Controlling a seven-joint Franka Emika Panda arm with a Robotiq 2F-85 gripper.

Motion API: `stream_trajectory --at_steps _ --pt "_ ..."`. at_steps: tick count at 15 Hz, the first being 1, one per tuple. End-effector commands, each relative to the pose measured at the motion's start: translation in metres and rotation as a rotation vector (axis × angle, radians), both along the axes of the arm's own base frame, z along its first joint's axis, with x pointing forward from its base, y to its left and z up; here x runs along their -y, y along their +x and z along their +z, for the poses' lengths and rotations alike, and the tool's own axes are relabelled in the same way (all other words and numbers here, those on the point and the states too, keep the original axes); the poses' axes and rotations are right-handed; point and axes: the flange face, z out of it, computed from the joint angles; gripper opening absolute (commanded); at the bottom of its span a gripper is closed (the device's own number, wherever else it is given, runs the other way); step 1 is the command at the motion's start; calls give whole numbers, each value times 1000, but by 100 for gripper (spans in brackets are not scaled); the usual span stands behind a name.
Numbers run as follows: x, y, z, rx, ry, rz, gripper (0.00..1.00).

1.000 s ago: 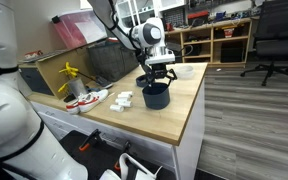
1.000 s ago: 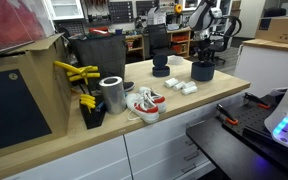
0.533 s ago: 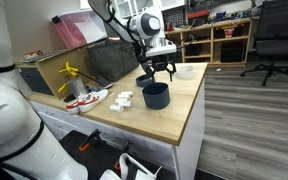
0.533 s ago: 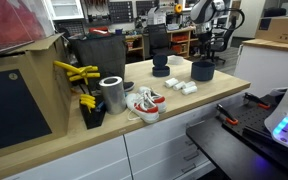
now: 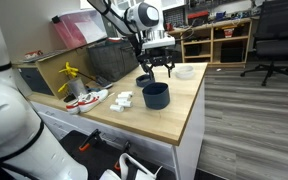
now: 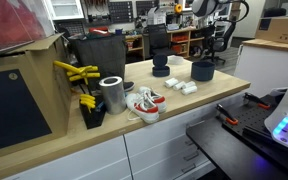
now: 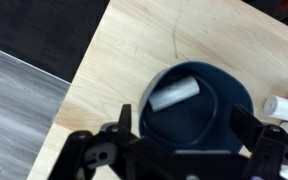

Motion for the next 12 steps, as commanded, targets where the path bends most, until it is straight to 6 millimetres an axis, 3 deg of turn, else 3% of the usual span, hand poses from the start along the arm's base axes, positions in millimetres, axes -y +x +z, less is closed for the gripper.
stream_trajectory --at_steps 1,7,12 --pt "-15 -8 0 -44 36 59 100" --pt "-48 1 -31 -68 34 79 100" --pt "-50 12 -57 -161 84 229 100"
